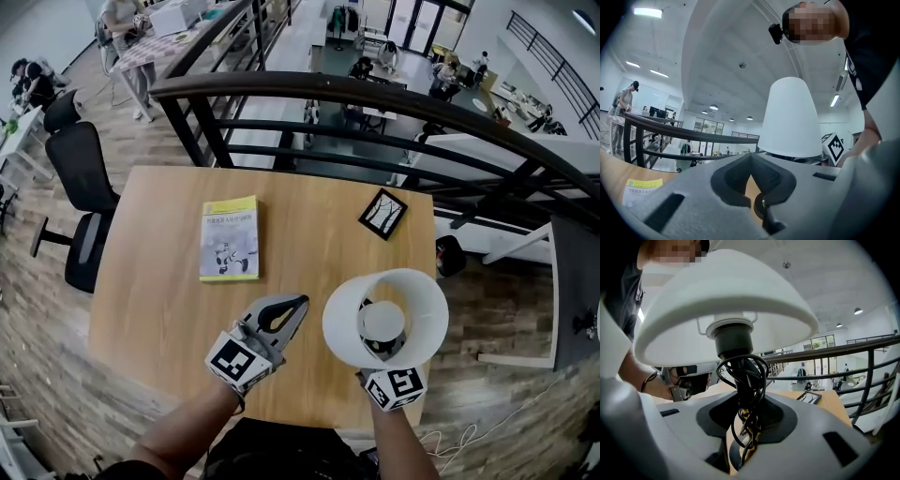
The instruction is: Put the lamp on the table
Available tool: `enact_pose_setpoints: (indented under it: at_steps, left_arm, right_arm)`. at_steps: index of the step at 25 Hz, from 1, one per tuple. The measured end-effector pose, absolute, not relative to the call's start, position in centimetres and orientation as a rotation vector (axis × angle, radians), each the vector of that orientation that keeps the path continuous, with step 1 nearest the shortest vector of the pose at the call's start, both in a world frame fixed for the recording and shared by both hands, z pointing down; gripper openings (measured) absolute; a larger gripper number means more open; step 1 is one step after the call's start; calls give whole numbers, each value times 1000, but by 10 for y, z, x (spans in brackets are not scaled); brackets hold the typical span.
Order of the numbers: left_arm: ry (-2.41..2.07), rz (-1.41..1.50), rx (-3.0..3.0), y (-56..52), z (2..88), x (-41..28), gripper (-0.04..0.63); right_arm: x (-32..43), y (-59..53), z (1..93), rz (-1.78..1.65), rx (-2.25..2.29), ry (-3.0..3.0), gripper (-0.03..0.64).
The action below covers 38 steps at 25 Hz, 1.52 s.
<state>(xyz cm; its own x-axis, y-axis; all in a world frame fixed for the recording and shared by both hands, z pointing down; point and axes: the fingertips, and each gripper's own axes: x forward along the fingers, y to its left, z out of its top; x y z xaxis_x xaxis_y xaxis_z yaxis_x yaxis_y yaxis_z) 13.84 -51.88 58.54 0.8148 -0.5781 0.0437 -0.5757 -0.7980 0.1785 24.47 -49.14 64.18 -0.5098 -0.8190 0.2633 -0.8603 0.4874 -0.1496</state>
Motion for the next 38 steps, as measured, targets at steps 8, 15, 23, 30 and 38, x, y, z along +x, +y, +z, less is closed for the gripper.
enact_pose_setpoints:
  at_steps: [8,15,23,30,38]
  left_arm:
    - [-864,-11,2795,-520,621,141,8]
    - [-862,-18,2796,-522,647,143,8]
    - [-839,9,2769,-522,670,143,8]
    - [-834,7,2753,-520,677,139,8]
    - [-850,-1,2739,-520,683,132,8]
  right_arm:
    - [240,-498,681,419,1473,-2559,115]
    - [236,-503,703,406,1455,-2560,115]
    - [233,-503,733,447,1466,-2532,115]
    - [231,-501,744,465,1484,-2516,115]
    - [235,-502,747,476,1516,-2523,115]
